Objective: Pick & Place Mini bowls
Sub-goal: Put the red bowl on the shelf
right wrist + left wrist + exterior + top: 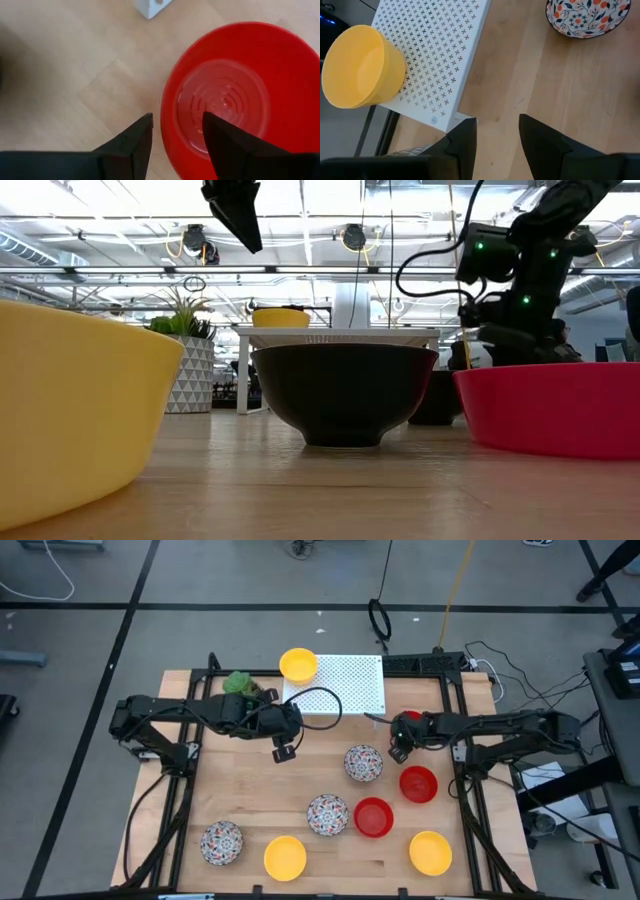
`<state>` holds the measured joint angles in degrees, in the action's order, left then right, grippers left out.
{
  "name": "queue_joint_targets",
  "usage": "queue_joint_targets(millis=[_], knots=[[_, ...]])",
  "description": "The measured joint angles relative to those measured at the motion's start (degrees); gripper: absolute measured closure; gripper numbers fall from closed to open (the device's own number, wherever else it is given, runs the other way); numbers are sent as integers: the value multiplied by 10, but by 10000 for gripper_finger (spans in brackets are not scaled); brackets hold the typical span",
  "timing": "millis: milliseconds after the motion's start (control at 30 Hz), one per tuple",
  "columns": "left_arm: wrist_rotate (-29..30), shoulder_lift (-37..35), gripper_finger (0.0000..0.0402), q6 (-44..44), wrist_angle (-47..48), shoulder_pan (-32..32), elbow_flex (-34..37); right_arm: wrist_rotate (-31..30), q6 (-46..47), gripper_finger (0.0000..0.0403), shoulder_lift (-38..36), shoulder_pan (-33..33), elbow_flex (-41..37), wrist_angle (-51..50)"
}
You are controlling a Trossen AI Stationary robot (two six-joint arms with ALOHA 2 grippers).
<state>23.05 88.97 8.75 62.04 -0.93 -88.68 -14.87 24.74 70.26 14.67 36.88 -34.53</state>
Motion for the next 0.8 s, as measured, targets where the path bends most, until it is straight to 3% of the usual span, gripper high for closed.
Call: queue_joint_targets(millis=[200,467,800], knots=[[0,0,250,0,14,0,0,0,-69,280,2,-1,0,0],[0,0,250,-7,22,0,0,2,-91,394,2,-1,0,0],[0,0,250,-7,29,0,0,-5,-68,401,-24,-1,0,-18]])
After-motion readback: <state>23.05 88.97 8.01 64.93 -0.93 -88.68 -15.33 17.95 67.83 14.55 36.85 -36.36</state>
